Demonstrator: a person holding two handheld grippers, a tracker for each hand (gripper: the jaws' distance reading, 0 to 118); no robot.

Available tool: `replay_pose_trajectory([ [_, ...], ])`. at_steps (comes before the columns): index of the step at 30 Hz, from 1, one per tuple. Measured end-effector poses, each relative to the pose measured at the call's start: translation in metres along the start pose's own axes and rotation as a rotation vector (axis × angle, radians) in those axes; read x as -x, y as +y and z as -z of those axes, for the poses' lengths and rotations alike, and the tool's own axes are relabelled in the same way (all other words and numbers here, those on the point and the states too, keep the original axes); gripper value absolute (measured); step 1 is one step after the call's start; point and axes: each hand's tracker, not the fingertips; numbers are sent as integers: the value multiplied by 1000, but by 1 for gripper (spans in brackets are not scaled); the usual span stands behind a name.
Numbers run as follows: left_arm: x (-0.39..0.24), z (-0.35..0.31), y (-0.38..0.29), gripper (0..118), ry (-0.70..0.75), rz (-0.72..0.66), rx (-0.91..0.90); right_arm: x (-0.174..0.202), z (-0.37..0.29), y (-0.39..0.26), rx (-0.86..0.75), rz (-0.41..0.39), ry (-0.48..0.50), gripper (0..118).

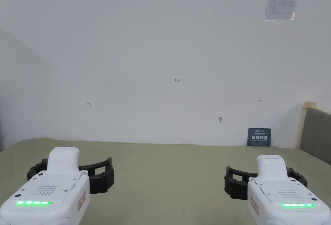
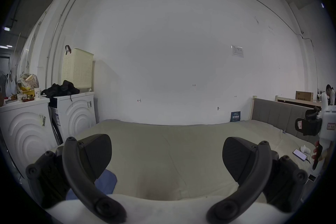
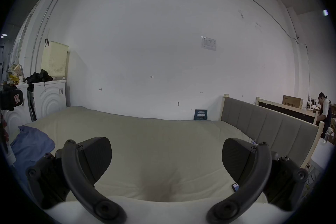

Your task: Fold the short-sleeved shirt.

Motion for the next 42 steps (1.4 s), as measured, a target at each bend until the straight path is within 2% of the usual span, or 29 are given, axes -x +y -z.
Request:
replay_pose_trajectory([
  [19, -5, -1, -1, 118, -7, 30, 5, -6, 1, -3, 2, 19, -15, 118],
  [42, -5, 6, -9, 118, 4, 1, 12, -9, 6, -8, 14, 15, -23, 118],
])
